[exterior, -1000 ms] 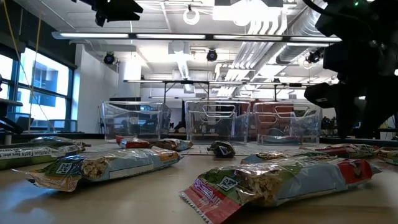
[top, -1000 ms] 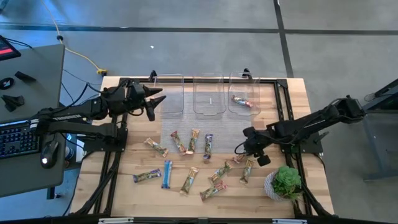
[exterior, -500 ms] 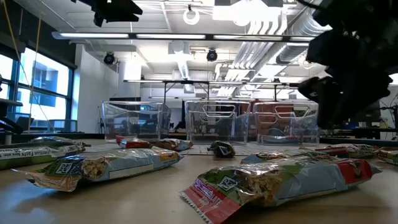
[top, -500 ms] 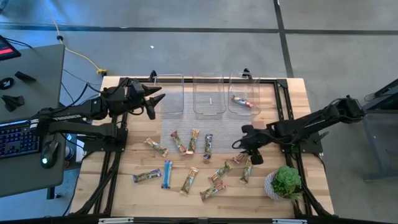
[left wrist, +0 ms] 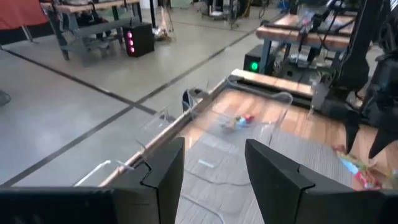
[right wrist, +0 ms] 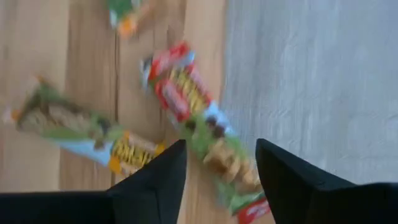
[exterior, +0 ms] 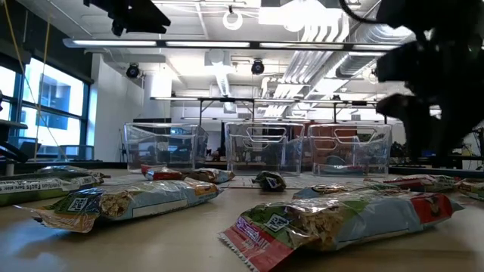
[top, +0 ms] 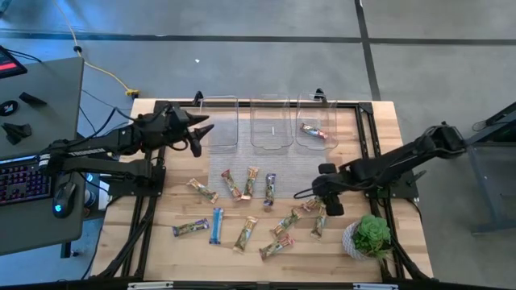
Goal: Pick and place Granola Bars by type
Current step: Put the red granola bar into the right transparent bin
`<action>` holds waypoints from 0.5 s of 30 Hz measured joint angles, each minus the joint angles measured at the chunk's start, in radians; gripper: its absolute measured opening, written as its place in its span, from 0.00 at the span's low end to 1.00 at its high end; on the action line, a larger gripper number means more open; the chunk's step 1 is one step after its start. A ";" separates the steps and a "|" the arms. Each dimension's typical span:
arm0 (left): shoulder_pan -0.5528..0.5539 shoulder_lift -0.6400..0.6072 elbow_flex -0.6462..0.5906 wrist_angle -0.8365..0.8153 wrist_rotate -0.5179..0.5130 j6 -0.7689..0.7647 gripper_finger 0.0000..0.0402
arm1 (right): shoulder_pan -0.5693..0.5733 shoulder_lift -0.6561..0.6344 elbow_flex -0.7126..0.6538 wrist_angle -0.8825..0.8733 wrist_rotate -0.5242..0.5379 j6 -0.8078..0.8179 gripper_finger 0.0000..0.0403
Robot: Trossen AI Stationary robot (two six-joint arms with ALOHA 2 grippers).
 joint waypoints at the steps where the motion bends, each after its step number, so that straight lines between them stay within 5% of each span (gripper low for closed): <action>1: 0.000 0.000 0.000 -0.008 0.000 0.000 0.41 | 0.003 0.020 0.000 -0.003 -0.007 -0.001 0.45; 15: 0.000 0.000 0.000 -0.031 0.000 0.000 0.41 | 0.008 0.229 0.009 -0.006 0.068 -0.014 0.46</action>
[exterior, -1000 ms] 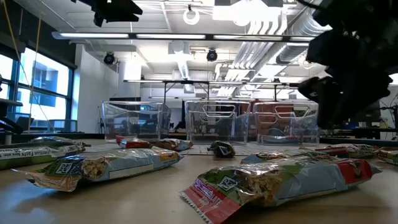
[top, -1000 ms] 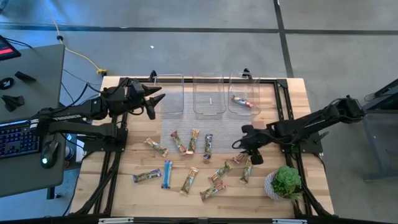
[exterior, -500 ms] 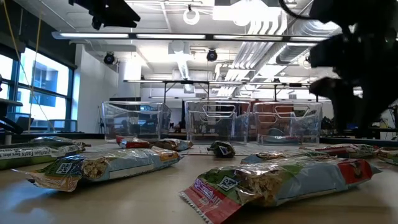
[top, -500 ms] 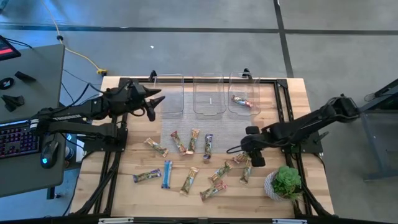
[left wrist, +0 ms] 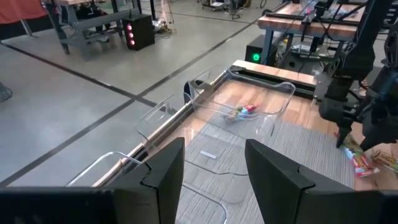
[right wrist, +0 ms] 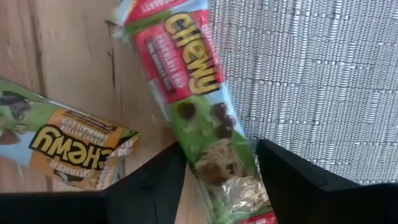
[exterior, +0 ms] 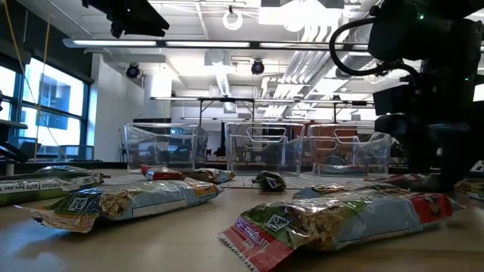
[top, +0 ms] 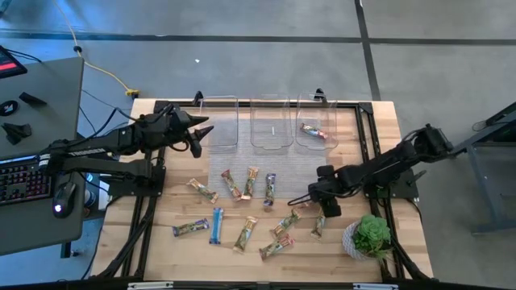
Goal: Pick and place Granola Bars by type
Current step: Put the red granola bar into the right transparent bin
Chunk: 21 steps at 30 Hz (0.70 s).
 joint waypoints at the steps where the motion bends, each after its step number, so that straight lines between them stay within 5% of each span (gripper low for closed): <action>1: 0.000 0.000 0.000 0.000 0.000 0.000 0.41 | -0.001 0.000 -0.001 0.001 -0.002 0.000 0.46; 10: 0.000 0.000 0.000 0.000 0.000 0.000 0.41 | -0.004 -0.044 -0.002 0.009 -0.021 0.006 0.29; 15: 0.000 0.000 0.000 0.001 0.000 0.000 0.41 | -0.003 -0.050 0.119 -0.048 -0.048 0.004 0.26; 21: 0.000 0.000 0.000 0.005 0.000 0.000 0.41 | -0.039 -0.051 0.312 -0.164 0.124 -0.151 0.26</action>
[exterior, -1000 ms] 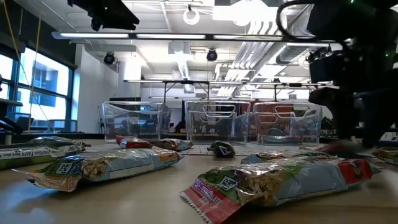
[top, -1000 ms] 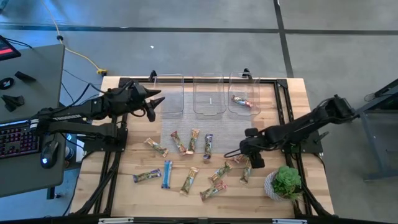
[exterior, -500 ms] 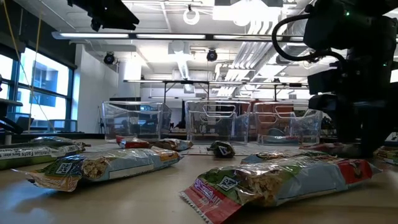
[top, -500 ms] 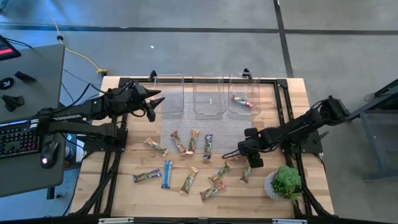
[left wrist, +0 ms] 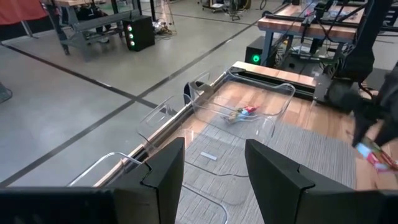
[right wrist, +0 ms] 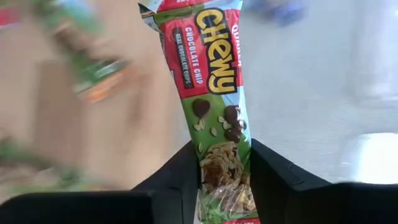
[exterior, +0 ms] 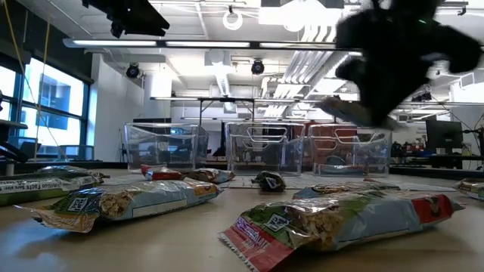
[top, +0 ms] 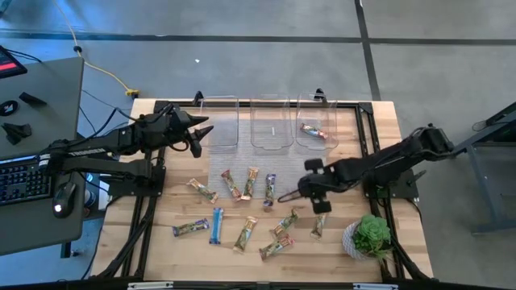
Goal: Pick and place Granola Bars by type
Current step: Put the red granola bar into the right transparent bin
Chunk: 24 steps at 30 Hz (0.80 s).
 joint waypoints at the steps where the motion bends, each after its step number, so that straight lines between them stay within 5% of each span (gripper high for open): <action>1: 0.000 0.000 0.000 0.000 0.000 0.000 0.41 | -0.017 0.000 0.028 -0.030 0.041 -0.017 0.26; 11: 0.000 0.000 0.000 0.000 0.000 0.000 0.41 | -0.295 -0.002 0.216 -0.203 0.514 -0.058 0.26; 14: 0.000 0.000 0.000 0.000 0.000 0.000 0.41 | -0.424 -0.002 0.212 -0.205 0.473 -0.069 0.26; 20: 0.000 0.000 0.000 -0.001 0.002 0.000 0.41 | -0.662 -0.002 0.139 -0.185 0.180 -0.071 0.26; 24: 0.000 0.000 0.000 -0.001 0.005 0.000 0.41 | -0.769 -0.002 0.049 -0.072 0.165 -0.109 0.26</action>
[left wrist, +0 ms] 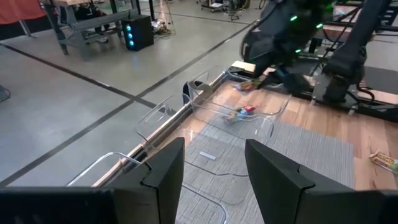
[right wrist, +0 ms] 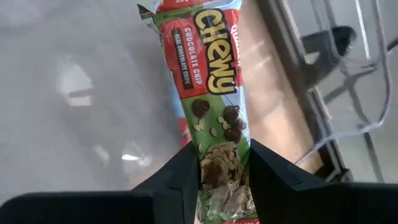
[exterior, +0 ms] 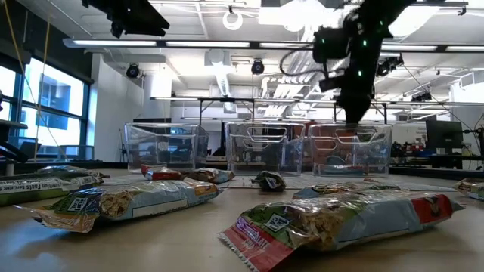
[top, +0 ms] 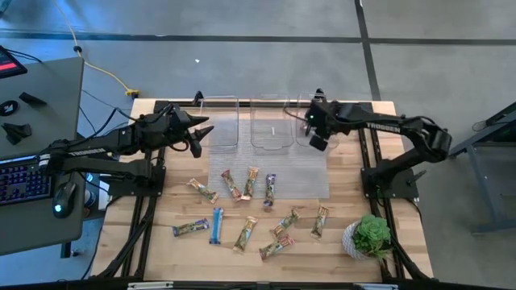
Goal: Pick and place Granola Bars by type
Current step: Put the red granola bar into the right transparent bin
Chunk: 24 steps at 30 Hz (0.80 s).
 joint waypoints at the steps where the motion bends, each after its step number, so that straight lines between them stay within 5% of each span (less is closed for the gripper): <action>1: 0.000 0.000 0.000 0.000 0.000 0.000 0.41 | -0.023 0.000 -0.026 0.052 -0.001 -0.029 0.26; 10: 0.000 0.000 0.000 0.000 0.003 0.000 0.41 | -0.168 0.000 -0.242 0.529 -0.146 -0.126 0.26; 24: 0.000 0.000 0.000 0.000 0.003 0.000 0.41 | -0.196 0.000 -0.325 0.572 -0.145 -0.230 0.27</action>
